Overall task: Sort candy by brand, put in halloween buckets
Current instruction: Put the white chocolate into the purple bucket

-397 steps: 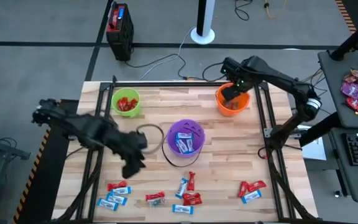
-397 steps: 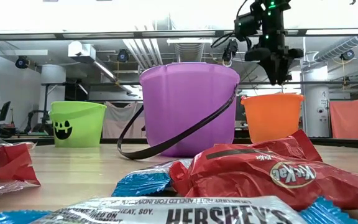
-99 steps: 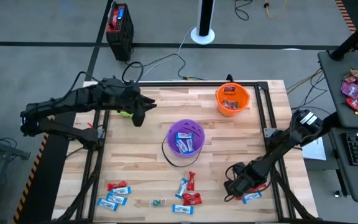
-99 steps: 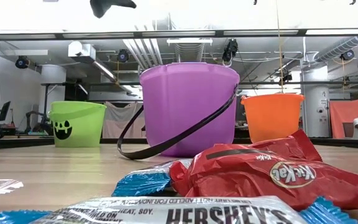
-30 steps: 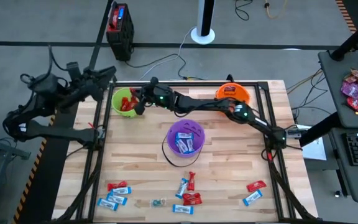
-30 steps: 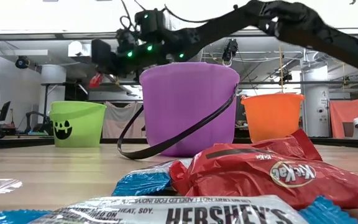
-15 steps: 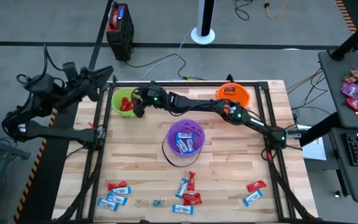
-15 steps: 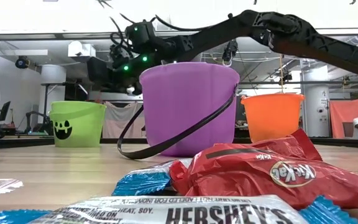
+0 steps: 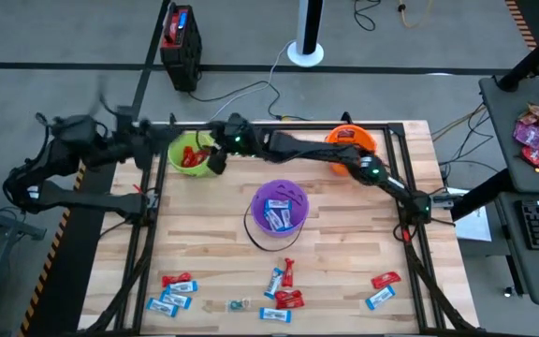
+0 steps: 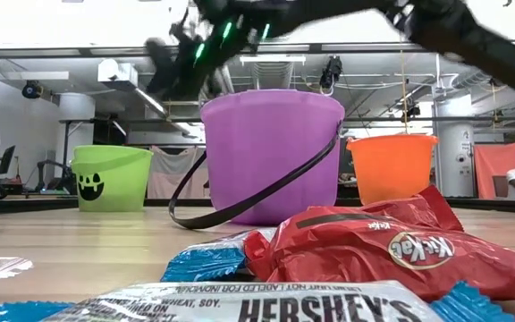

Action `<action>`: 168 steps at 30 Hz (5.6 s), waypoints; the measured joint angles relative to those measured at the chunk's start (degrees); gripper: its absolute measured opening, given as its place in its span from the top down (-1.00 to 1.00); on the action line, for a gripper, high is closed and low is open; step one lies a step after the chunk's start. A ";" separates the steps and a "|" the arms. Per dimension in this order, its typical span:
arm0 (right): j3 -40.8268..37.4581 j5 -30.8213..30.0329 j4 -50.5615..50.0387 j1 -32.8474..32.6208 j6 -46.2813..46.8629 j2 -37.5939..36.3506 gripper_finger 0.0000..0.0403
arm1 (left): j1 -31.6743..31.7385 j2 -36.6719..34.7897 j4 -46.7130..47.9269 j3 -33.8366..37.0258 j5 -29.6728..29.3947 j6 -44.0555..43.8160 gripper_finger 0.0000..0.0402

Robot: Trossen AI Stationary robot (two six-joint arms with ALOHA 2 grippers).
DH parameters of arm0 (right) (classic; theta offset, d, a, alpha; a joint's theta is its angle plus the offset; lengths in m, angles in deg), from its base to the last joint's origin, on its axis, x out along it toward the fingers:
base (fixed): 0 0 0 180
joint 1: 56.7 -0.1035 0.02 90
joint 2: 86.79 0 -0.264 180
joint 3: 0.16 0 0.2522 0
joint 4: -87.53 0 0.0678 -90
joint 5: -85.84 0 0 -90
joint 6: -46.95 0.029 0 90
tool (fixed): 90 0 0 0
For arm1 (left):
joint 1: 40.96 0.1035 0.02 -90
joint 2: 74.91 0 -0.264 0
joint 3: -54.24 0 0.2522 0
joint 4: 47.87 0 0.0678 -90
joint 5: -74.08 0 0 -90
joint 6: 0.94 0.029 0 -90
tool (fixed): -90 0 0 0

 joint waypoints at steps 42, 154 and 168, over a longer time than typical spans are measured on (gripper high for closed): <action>-29.43 0.84 -39.17 -10.04 15.65 -42.29 0.07 | -61.27 56.37 17.18 10.98 13.67 -24.62 0.60; -29.83 -3.75 -39.71 -10.99 14.68 -43.14 0.07 | -32.57 26.89 8.92 8.11 -26.25 14.63 1.00; -29.81 -3.02 -40.52 -13.28 21.36 -50.89 0.07 | -8.05 38.91 -18.70 11.04 0.47 36.99 1.00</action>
